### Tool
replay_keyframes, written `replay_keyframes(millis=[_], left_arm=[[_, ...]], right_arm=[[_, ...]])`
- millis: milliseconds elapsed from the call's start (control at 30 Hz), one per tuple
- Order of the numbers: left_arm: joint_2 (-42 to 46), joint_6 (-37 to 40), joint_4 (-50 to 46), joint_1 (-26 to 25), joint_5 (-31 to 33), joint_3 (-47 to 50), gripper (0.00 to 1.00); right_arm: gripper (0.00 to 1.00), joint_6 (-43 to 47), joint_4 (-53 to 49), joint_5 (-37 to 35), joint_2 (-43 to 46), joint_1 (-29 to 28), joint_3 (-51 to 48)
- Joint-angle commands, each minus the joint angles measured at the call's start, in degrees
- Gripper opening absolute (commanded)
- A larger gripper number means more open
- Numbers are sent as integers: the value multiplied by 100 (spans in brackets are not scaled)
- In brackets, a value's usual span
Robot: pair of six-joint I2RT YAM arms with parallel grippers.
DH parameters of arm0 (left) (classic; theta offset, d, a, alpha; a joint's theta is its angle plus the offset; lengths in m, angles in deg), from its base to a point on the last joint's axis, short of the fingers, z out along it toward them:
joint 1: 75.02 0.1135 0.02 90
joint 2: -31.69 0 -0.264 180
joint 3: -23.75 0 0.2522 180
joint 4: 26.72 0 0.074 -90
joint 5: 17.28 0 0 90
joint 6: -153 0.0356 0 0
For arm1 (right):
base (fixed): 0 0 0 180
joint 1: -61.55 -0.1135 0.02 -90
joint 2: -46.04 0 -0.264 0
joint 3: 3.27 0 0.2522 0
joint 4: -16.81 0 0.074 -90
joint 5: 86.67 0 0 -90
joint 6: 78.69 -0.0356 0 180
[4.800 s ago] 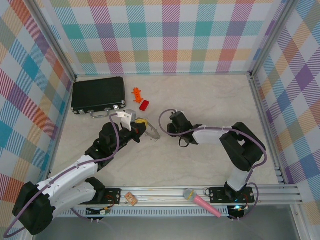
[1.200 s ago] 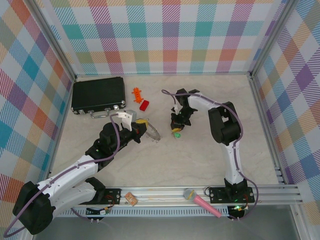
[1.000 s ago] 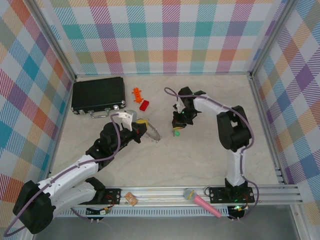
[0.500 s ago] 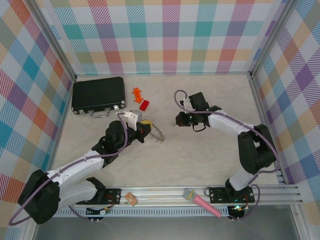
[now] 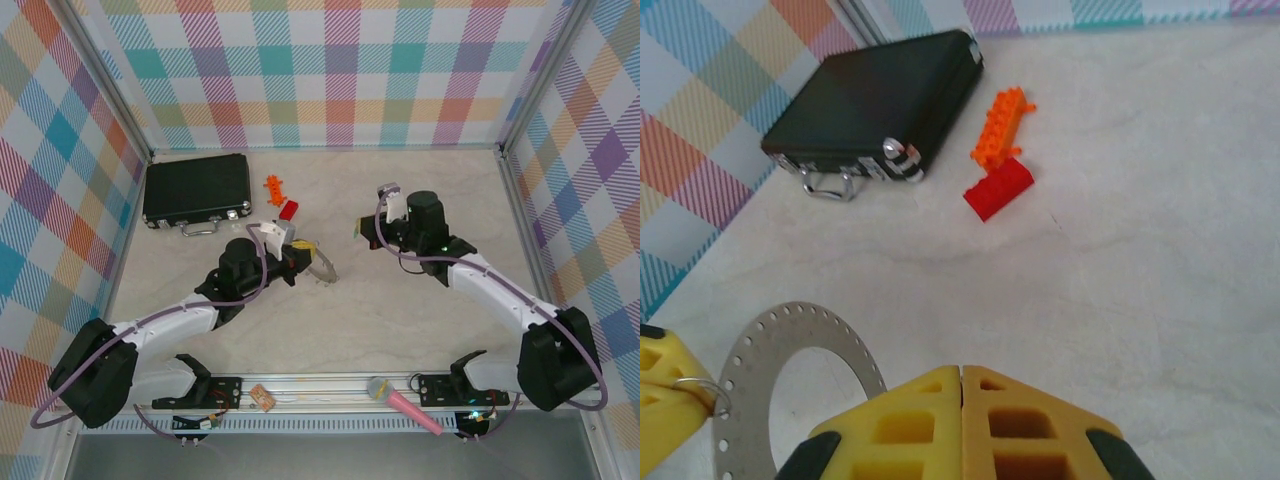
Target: Put the keys on the keyring
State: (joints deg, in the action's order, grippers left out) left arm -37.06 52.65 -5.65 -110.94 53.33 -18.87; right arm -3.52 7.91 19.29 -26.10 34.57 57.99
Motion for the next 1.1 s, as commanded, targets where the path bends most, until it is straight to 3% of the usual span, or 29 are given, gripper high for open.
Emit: replay_keyframes(millis=[0, 133, 233, 533, 1067], left_arm=[[-114, 165, 646, -55, -538, -263, 0], [-180, 276, 242, -55, -948, -635, 0], [-195, 323, -152, -55, -1113, -854, 0], [-168, 468, -561, -99, -1303, -1117, 0], [-32, 685, -1726, -275, -1233, -1647, 0]], right_arm=[[0, 359, 810, 483, 210, -30, -248], [0, 646, 1743, 1178, 369, -27, -663], [0, 637, 2187, 1268, 522, -31, -883], [0, 973, 2366, 1956, 767, -71, -1027], [0, 953, 2124, 2358, 666, -202, -869]])
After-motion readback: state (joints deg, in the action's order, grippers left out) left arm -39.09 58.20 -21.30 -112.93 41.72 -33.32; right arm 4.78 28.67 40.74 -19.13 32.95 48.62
